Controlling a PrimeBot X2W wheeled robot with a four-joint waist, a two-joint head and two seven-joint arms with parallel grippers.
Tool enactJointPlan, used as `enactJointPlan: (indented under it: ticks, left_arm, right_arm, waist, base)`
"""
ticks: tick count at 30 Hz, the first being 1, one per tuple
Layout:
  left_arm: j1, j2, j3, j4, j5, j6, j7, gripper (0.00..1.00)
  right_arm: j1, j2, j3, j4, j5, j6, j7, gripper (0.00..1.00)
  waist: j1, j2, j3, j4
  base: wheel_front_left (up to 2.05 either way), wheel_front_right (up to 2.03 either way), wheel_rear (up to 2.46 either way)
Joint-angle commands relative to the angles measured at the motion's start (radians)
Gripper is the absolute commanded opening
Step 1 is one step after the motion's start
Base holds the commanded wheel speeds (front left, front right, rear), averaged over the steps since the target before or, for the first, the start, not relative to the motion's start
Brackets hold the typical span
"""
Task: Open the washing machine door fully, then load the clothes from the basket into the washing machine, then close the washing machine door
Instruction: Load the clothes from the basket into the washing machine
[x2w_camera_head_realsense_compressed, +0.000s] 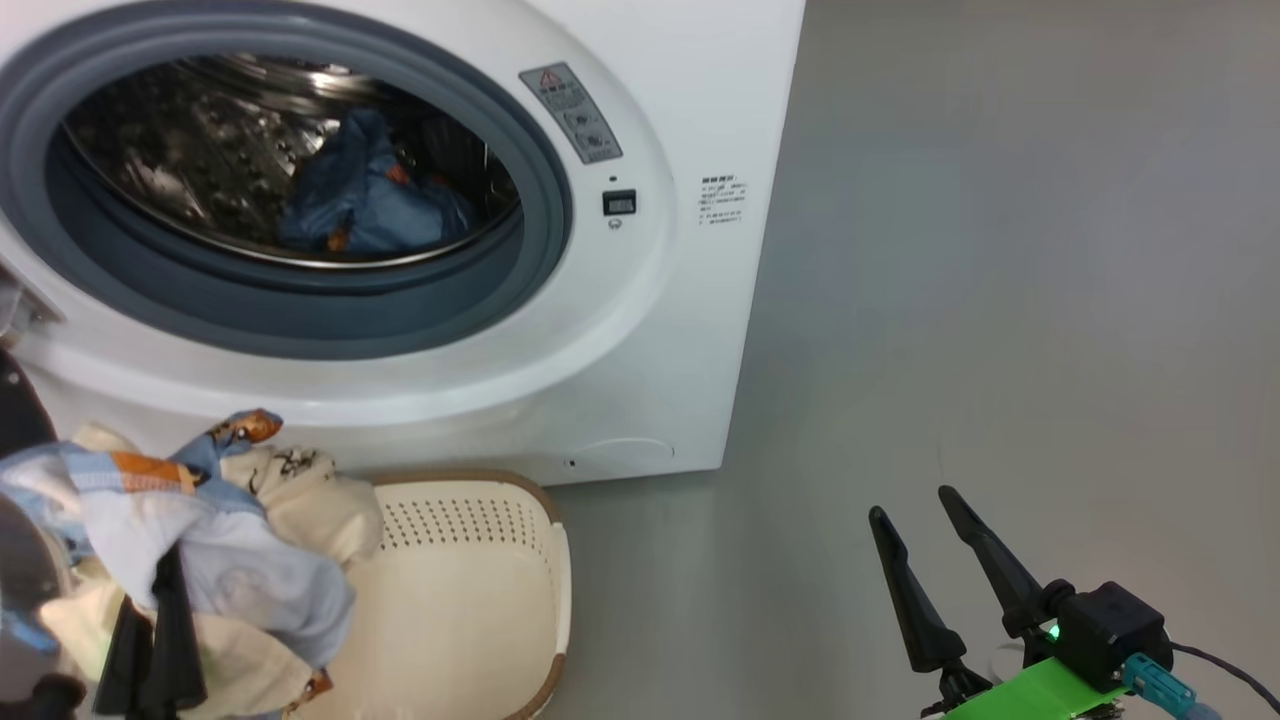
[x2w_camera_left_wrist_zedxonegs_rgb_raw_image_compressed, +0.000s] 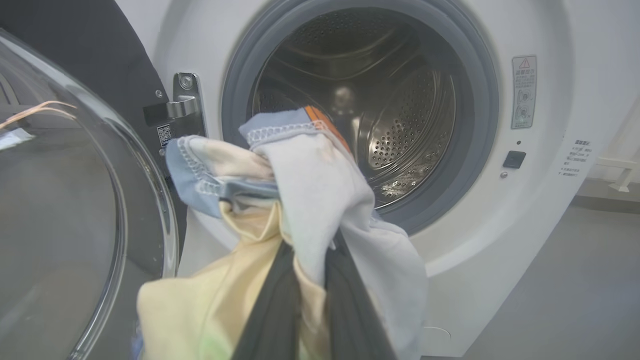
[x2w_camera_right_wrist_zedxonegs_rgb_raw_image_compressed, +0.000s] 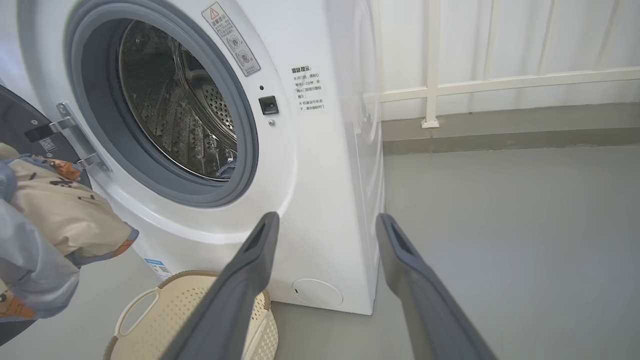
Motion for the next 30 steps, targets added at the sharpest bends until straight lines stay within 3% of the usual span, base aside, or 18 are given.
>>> enactJointPlan:
  ticks: [1,18,30]
  left_arm:
    - [-0.059,0.007,0.022,-0.017,-0.007,0.000,-0.006,0.00]
    - [-0.379,0.015,-0.030,0.138,0.038,0.001,-0.006,0.00]
    - [-0.625,0.127,-0.049,0.334,0.055,-0.001,-0.006,0.00]
  right_arm:
    - [-0.024,-0.002,0.022,-0.031,0.006,0.001,-0.005,1.00]
    - [-0.111,-0.003,0.021,-0.063,-0.004,0.001,-0.005,1.00]
    - [-0.150,0.004,0.037,-0.054,0.006,0.001,-0.005,1.00]
  waist:
    - [0.0000,0.0000,0.046,0.003]
    - [0.0000,0.0000,0.241,-0.011]
    - [0.0000,0.0000,0.286,-0.078]
  base:
    - [0.00,0.00,0.00]
    - [0.00,0.00,0.00]
    - [0.00,0.00,0.00]
